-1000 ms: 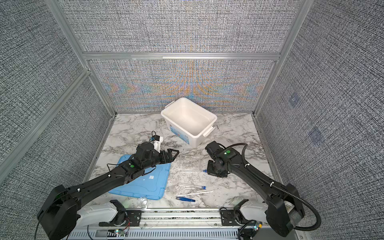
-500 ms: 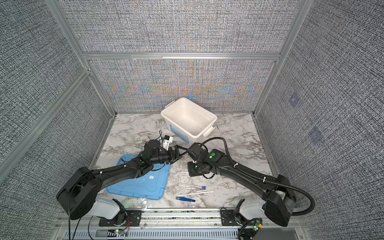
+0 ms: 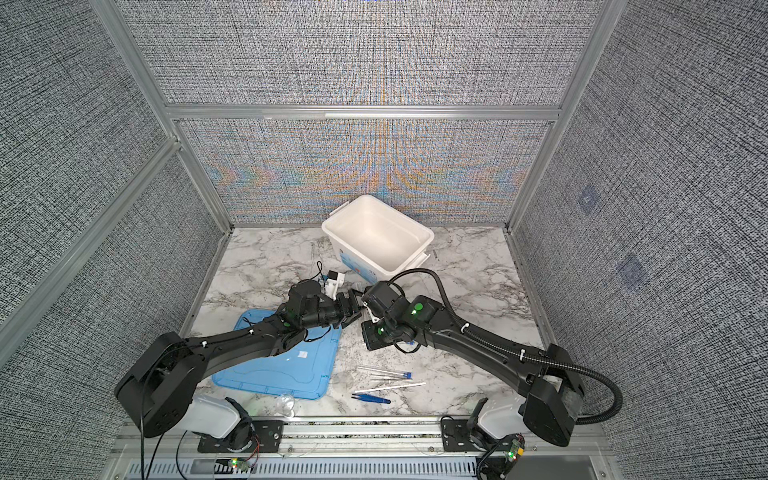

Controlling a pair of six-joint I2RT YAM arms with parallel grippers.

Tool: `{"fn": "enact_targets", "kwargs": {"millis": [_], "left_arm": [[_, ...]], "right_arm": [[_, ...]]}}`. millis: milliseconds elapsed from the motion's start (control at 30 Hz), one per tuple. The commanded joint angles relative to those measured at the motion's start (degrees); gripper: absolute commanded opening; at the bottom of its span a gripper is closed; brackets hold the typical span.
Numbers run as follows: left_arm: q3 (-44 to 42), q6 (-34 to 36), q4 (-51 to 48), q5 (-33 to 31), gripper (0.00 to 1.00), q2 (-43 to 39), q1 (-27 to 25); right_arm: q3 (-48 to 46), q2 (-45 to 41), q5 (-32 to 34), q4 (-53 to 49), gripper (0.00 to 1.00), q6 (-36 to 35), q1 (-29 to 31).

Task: Organize the chemistry lab equipment

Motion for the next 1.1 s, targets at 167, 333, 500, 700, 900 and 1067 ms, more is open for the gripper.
{"fn": "enact_targets", "kwargs": {"millis": [167, 333, 500, 700, 900, 1067], "left_arm": [[-1.0, -0.8, 1.9, -0.1, 0.61, -1.3, 0.1], [-1.0, -0.6, 2.0, 0.0, 0.50, -1.5, 0.1], [-1.0, -1.2, 3.8, 0.6, 0.38, -0.7, 0.2], [-1.5, -1.5, 4.3, 0.2, 0.31, -0.6, 0.2], [-1.6, -1.7, 4.5, 0.1, 0.23, -0.4, 0.5], [-1.7, -2.8, 6.0, 0.0, 0.22, 0.0, 0.8]], "right_arm": [[1.3, 1.6, -0.3, 1.2, 0.16, -1.2, 0.2], [1.7, 2.0, -0.2, 1.5, 0.16, -1.2, 0.3], [2.3, 2.4, 0.1, 1.5, 0.16, -1.0, 0.4], [2.0, 2.2, 0.4, 1.9, 0.16, -0.8, 0.4], [1.9, 2.0, 0.6, 2.1, 0.19, -1.0, 0.4], [1.8, 1.4, 1.1, 2.3, 0.25, -1.0, 0.4]]}}
